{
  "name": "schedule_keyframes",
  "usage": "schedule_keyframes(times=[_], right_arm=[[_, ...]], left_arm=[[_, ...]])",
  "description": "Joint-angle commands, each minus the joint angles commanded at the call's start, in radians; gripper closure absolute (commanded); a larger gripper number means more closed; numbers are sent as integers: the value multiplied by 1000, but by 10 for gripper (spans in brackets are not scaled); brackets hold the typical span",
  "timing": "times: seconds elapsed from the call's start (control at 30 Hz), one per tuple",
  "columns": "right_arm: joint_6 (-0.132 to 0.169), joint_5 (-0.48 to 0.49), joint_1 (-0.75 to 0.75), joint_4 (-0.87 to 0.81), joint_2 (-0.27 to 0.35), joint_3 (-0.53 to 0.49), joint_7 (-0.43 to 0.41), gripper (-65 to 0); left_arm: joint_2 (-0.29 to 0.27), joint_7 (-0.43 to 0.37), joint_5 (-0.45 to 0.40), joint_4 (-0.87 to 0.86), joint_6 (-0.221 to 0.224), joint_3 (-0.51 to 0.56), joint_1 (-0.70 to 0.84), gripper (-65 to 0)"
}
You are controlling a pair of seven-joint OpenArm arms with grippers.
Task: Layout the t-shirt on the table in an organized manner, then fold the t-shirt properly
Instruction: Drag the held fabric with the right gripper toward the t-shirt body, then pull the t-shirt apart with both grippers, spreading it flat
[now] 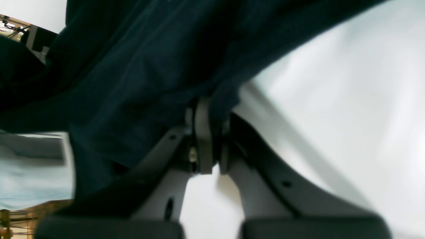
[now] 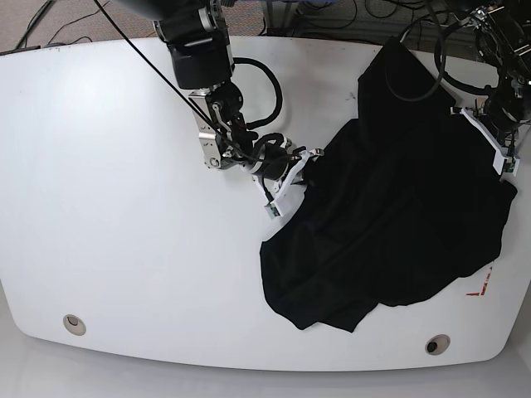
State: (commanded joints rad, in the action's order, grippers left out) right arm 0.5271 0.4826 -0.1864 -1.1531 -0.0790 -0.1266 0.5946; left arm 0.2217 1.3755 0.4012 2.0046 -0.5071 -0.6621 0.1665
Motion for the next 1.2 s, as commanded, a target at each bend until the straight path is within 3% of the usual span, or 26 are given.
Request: schedule_keyframes(times=[0.37,0.53,0.73,0.9,1.2], right_arm=[[-9,0,157,-354,89,11,140,0],[-2,0,244,-514,127,106,222,0],[2,0,319,-664,181,218,284,0],[2,0,322,-707,229,262,288,0],[2,12,169,-663,327,290,288,0]], left_arm=[[3,0,0,0,0,112,-2,0],[6,0,0,0,0,192,0,0],[5,-2,0,0,0,206,-6,0],[-2,-15,2,3,2,206,-54,0],[-84,-23,2,5,9,206,-304,0]])
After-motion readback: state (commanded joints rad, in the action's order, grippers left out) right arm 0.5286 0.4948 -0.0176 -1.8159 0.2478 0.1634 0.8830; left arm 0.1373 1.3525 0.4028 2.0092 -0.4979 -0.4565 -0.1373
